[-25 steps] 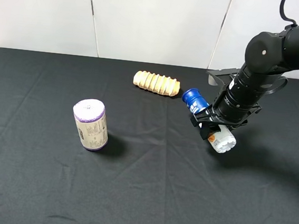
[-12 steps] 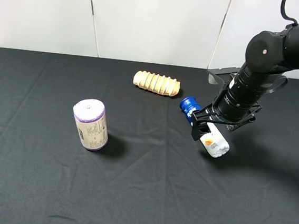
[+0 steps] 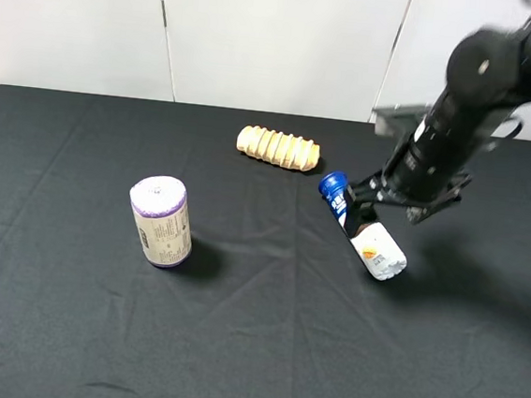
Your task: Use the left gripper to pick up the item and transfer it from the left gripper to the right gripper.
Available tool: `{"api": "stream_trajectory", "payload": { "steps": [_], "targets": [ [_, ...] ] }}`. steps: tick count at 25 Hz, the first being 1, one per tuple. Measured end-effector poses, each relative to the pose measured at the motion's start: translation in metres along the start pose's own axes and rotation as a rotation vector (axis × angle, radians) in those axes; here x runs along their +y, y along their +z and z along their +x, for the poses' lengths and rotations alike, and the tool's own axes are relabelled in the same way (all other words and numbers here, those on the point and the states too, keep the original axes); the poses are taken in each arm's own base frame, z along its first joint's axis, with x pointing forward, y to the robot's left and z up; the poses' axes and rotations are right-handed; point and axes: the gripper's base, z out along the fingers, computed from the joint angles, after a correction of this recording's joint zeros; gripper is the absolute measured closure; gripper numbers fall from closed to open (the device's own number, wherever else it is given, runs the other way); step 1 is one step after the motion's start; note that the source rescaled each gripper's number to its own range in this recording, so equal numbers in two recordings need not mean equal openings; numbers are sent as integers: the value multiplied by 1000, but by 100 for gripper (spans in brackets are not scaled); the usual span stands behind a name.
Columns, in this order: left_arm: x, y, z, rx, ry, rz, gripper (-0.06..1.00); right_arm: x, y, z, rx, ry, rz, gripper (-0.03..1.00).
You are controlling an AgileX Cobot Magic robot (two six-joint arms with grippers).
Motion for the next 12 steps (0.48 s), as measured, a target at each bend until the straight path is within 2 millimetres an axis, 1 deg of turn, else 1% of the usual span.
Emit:
{"api": "stream_trajectory", "payload": {
  "steps": [4, 7, 12],
  "targets": [
    [0, 0, 0, 0, 0, 0, -5, 3, -38, -1, -10, -8, -6, -3],
    [0, 0, 0, 0, 0, 0, -5, 5, -66, 10, -21, -13, -9, -3],
    [0, 0, 0, 0, 0, 0, -5, 8, -102, 34, 12, -22, -15, -3]
  ]
}}
